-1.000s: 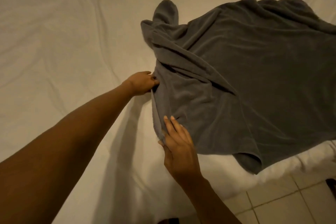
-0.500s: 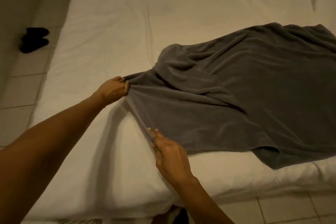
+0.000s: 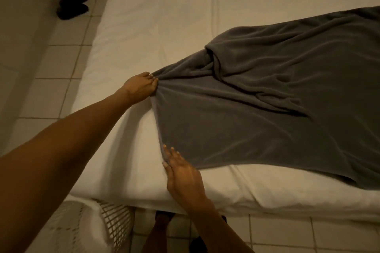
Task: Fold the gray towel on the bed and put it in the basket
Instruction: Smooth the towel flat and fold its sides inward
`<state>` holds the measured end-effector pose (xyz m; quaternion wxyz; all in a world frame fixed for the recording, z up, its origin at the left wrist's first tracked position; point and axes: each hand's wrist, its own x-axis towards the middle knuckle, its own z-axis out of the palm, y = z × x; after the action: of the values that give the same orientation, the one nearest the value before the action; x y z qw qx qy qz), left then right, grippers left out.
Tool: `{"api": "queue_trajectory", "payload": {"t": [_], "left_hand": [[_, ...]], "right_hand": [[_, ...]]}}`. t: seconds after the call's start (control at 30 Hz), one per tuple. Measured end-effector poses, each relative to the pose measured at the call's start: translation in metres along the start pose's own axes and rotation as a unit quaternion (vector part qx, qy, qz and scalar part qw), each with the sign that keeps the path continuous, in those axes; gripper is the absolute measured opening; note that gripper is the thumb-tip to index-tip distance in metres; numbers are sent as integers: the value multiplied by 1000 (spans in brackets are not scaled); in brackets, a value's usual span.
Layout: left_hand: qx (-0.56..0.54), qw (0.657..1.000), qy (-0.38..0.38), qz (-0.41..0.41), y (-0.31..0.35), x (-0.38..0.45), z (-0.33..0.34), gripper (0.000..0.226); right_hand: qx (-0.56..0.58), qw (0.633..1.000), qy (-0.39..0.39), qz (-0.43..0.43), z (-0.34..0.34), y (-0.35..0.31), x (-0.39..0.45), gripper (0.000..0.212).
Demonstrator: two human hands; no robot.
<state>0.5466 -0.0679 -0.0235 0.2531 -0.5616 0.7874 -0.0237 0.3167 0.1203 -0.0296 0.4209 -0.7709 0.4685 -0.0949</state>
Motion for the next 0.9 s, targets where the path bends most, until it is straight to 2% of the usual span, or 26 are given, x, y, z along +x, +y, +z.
{"api": "queue_trajectory", "payload": {"t": [0.17, 0.27, 0.37, 0.47, 0.53, 0.67, 0.9], "left_hand": [[-38, 999, 1, 7, -24, -23, 15, 41], [-47, 998, 30, 43, -21, -28, 20, 43], [3, 993, 60, 99, -23, -24, 30, 51], [19, 991, 66, 114, -25, -18, 48, 49], [65, 988, 66, 123, -27, -13, 54, 50], [36, 987, 70, 141, -33, -9, 53, 49], [-25, 948, 217, 231, -49, -1, 50, 48]], "right_hand": [[-38, 998, -46, 28, 26, -6, 16, 53], [-97, 994, -20, 56, 37, 3, 15, 61], [-123, 990, -17, 66, 44, 4, 20, 53], [-133, 988, -10, 74, 49, -7, 33, 75], [-99, 991, -2, 93, 47, -20, 47, 85], [-67, 988, 1, 141, 48, -35, 86, 70], [-134, 971, 19, 199, 44, -52, 150, 76]]}}
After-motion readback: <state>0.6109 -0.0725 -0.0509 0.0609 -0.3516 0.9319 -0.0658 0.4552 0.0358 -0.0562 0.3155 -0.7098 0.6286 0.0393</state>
